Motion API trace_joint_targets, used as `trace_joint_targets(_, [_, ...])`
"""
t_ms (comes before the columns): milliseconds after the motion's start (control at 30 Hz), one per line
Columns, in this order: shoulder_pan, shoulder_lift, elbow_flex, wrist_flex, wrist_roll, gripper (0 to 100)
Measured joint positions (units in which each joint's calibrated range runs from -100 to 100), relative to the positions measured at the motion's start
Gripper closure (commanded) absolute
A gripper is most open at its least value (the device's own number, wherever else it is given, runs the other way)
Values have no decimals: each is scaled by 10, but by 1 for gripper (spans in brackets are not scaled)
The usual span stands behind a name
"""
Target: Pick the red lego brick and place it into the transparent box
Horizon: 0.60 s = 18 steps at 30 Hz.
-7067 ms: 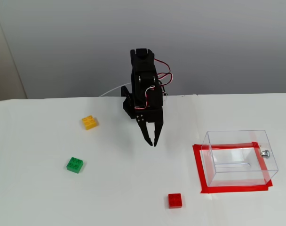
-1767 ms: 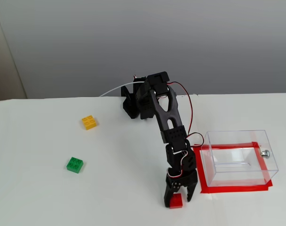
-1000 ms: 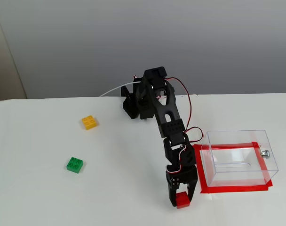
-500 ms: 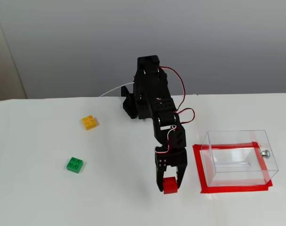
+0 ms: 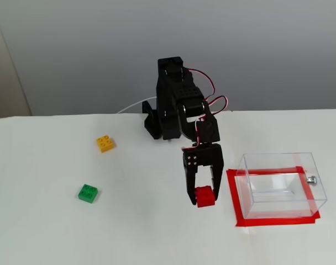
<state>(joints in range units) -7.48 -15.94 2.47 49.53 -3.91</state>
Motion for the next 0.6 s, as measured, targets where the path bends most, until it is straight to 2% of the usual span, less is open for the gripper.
trace_joint_targets(300, [-74,-1,-27,0,0,95])
trace_joint_targets(600, [-197,10,-29,0,0,95])
